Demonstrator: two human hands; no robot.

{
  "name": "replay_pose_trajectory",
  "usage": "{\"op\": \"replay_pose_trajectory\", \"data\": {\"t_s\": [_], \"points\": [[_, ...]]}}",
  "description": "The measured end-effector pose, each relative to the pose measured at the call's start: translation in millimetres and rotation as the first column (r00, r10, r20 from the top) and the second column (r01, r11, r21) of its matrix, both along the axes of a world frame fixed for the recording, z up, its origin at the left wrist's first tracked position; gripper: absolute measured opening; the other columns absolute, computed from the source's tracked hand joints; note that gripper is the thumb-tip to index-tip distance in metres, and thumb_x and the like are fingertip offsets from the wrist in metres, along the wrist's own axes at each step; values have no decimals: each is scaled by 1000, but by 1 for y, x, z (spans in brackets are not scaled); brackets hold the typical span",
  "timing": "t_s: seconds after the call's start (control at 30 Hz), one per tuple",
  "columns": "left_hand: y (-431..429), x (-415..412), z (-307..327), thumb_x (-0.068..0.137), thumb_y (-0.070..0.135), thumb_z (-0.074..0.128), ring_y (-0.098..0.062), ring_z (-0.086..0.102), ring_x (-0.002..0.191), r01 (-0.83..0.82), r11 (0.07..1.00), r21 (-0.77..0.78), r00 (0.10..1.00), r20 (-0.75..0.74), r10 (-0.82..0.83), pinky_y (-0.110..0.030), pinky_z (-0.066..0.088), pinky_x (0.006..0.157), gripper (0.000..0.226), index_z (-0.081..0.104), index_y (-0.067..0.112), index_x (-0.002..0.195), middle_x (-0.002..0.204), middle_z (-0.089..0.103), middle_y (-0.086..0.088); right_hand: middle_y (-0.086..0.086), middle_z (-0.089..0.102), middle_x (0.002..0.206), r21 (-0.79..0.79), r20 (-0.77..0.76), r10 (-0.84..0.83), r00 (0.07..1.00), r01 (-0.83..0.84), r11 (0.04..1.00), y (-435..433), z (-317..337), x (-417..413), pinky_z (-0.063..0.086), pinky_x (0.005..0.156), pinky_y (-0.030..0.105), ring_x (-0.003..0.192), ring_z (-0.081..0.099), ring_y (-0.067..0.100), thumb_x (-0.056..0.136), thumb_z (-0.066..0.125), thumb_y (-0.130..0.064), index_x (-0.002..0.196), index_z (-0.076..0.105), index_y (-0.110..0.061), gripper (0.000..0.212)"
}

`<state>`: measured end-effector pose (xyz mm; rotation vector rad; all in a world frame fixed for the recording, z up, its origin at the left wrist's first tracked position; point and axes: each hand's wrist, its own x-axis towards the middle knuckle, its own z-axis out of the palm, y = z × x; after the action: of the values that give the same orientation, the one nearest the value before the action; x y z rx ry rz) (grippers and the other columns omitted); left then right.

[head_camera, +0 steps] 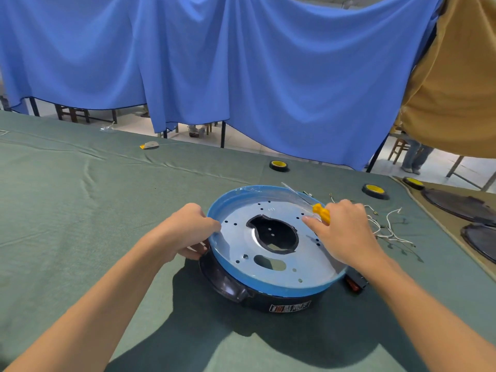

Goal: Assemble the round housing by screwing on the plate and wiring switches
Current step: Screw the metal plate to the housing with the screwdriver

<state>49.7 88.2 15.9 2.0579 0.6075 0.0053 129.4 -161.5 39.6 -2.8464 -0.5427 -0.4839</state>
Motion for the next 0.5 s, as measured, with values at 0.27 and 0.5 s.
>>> {"op": "replay_pose_trajectory", "data": {"t_s": [0.27, 0.5], "points": [[-10, -2, 7, 89, 14, 59, -21, 55, 61, -68, 997, -23, 997, -34, 67, -23, 48, 45, 6, 56, 9, 88, 82, 62, -9, 7, 35, 62, 489, -111, -145, 983, 182, 853, -9, -12, -4, 14, 48, 31, 55, 26, 19, 69, 43, 17, 54, 29, -11, 34], [-21, 3, 11, 93, 10, 57, -25, 58, 74, -130, 988, -79, 991, -33, 128, -30, 46, 53, 5, 55, 6, 94, 94, 64, -15, 7, 42, 64, 656, -339, -125, 932, 330, 679, -12, -18, -7, 23, 50, 29, 55, 32, 21, 85, 46, 8, 68, 54, -5, 23]]}}
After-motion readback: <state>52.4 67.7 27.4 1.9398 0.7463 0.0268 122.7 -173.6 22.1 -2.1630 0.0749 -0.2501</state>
